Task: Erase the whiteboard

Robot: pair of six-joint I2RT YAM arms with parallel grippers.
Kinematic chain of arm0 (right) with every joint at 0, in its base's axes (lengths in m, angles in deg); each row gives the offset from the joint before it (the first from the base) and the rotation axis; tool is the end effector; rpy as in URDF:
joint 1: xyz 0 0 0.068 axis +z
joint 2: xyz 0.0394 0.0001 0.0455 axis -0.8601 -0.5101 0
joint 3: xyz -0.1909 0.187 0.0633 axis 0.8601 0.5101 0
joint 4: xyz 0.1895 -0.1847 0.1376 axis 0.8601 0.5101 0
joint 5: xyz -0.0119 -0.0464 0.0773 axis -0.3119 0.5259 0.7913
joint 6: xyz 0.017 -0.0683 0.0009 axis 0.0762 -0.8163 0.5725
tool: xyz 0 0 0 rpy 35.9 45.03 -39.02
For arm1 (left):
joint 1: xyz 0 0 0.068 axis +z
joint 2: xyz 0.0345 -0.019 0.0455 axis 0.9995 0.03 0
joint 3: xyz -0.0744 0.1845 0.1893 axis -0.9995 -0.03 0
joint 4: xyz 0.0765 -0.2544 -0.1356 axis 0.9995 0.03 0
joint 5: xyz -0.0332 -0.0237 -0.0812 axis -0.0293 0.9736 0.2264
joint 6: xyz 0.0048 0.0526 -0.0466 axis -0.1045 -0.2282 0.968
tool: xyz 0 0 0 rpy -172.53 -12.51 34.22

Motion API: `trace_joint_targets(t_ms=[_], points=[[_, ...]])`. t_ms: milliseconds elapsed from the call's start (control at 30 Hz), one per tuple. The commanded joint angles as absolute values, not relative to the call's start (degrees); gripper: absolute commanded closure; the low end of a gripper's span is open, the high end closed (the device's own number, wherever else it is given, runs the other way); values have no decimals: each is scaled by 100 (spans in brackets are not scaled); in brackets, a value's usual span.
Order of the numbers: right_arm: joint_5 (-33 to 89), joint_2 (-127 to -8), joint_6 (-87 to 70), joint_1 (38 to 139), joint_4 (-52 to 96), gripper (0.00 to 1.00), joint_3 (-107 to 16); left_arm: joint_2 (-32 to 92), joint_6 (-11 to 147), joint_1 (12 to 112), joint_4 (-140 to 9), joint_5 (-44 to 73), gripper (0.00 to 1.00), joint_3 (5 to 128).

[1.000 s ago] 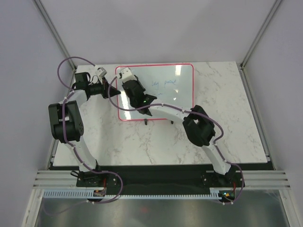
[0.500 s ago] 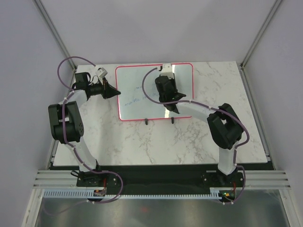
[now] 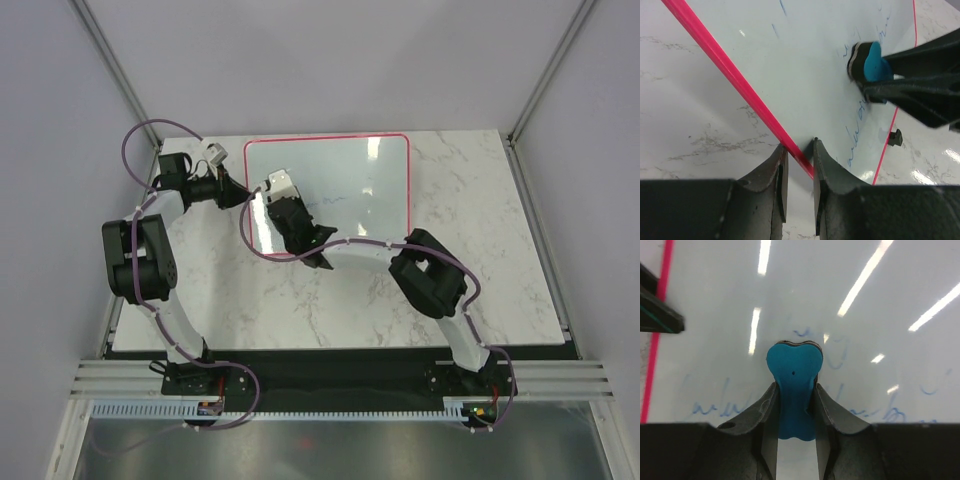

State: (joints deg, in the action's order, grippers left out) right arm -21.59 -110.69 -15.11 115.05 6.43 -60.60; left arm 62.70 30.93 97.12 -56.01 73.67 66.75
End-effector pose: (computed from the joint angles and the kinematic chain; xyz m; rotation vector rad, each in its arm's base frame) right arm 0.3419 0.4331 0.1873 -0.3895 1.7701 -0.0099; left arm 0.4414 0.0149 0.1834 0.8006 1.7800 -0.9564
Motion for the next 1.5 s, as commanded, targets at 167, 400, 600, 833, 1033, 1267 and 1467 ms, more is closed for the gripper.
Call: trace_joint_targets(t_ms=[167,400,600,833,1033,1267,1467], points=[[-2903,-9303,-1027,9810,700,100,-3958,5981,2167,9610,-5881,6993,98,6620],[-2201,-9283,-860,9756,700,100,-4175,5981,2149,9619,-5864,6958,98,6629],[-1735,-9907,-1457,10687,410,100,-4606,5954,2176,9619,-5855,6976,98,6629],[-1793,-9785,-1132,10969,453,100,-4035,5928,2149,9610,-5820,6967,98,6637],[-2753,-9180,-1080,10356,690,100,-3473,5902,2097,9610,-5776,6949,98,6620],[-2709,-8625,-595,9527,779,100,-2858,5858,2053,9610,-5741,6958,98,6620],[-2139,-8808,-779,9764,569,100,-3181,5858,2053,9610,-5732,6958,98,6620]])
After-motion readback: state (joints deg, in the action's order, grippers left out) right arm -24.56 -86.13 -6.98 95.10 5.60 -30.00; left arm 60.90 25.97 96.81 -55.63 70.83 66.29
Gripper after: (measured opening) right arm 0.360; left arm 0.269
